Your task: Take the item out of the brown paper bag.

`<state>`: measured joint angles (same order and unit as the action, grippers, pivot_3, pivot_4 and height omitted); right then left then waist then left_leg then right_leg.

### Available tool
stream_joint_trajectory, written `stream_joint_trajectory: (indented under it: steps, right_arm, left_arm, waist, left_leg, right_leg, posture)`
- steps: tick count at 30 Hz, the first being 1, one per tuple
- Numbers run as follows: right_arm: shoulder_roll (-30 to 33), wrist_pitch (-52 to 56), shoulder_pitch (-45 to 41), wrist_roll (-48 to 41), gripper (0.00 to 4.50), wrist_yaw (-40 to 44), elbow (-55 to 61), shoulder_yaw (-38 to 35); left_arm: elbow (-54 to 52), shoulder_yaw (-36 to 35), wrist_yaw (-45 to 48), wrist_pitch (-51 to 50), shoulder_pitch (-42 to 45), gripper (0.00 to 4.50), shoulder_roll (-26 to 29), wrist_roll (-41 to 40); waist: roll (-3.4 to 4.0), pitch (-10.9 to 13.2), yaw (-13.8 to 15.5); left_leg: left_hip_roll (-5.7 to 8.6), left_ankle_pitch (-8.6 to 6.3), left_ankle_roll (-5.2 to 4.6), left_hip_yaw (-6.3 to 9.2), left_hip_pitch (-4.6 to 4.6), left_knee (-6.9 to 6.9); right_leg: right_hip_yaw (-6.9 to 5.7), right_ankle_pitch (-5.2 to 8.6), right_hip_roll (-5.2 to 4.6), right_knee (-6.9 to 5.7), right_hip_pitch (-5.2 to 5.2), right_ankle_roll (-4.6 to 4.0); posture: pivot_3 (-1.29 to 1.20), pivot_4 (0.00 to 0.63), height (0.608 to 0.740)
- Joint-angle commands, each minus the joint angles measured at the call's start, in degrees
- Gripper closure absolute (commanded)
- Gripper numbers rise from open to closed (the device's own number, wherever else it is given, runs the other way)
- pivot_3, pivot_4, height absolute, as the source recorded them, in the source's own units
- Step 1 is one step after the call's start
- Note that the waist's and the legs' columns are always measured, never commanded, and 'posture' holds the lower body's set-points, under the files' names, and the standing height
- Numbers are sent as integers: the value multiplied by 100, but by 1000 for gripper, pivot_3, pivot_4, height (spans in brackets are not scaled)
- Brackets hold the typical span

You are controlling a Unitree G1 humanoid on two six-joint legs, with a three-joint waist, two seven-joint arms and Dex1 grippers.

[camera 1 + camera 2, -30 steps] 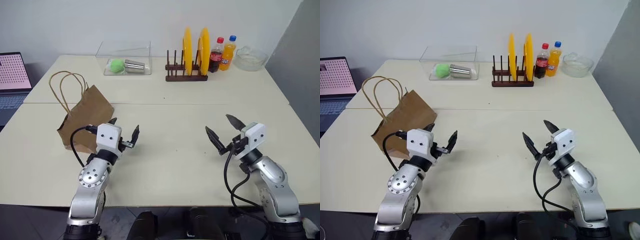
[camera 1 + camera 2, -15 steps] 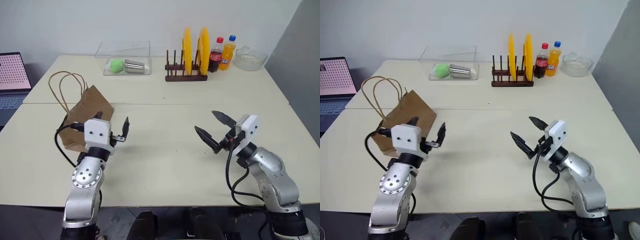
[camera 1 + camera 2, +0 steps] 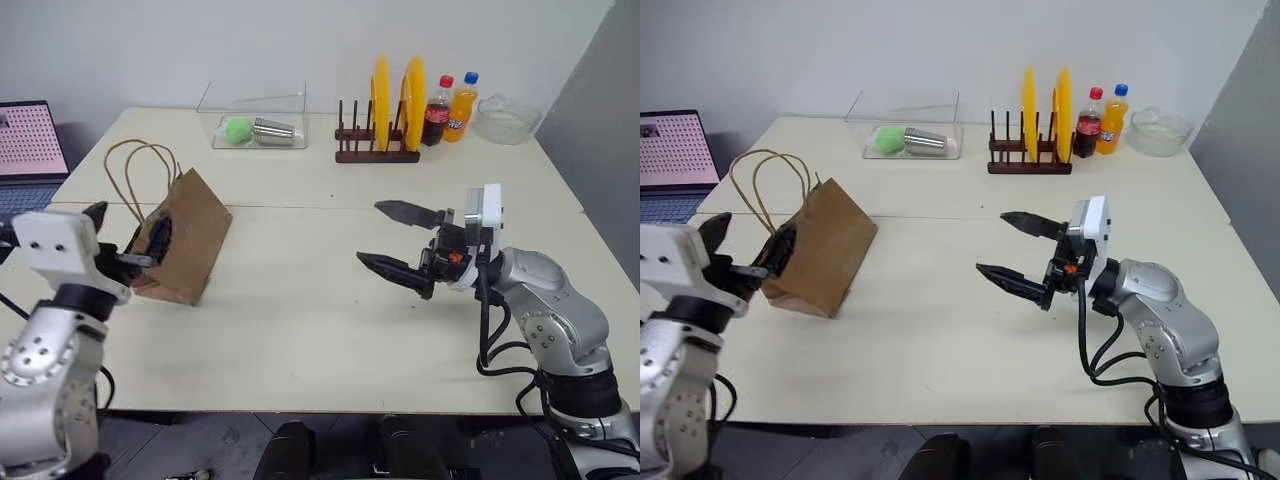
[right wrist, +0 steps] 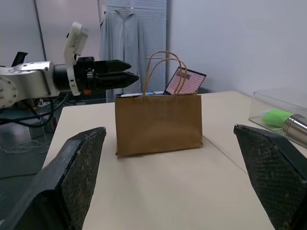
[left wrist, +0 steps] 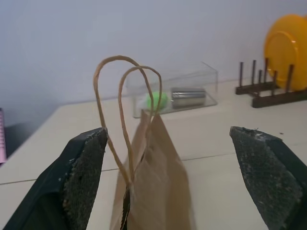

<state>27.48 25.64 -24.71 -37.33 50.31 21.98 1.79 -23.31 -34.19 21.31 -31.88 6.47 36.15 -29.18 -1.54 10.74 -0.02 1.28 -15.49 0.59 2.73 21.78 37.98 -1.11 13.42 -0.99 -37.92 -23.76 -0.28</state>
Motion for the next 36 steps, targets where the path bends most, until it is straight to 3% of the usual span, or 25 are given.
stream_joint_trajectory:
  steps: [1,8,23,36]
  right_arm:
    - [94,59,-214,-189,0,127,270,-64]
    - [353,240,-530,-386,0,378,375,-91]
    - [449,266,-821,-284,0,537,242,-49]
    - [573,400,-723,-341,0,413,438,-157]
  left_arm:
    - [561,-231,301,-265,465,213,462,-347]
    - [1396,55,537,-495,1122,213,1002,-332]
    - [3047,1063,1046,-118,2553,213,1391,336]
    - [4626,1740,1747,574,3750,4243,1566,974]
  waist:
    - [1,1,-11]
    - [0,2,-11]
    - [-1,3,-10]
    - [-2,4,-10]
  left_leg:
    - [0,0,0,-1,0,-1]
    - [0,-1,1,-3,8,-5]
    - [1,0,2,-5,19,-7]
    - [1,0,2,-8,27,-6]
  right_leg:
    - [1,0,0,1,0,0]
    - [6,0,-4,10,-7,0]
    - [8,-1,-7,9,-20,-2]
    - [8,-16,-7,3,-31,-27]
  posture:
    - [0,150,740]
    - [0,150,740]
    - [0,150,740]
    - [0,150,740]
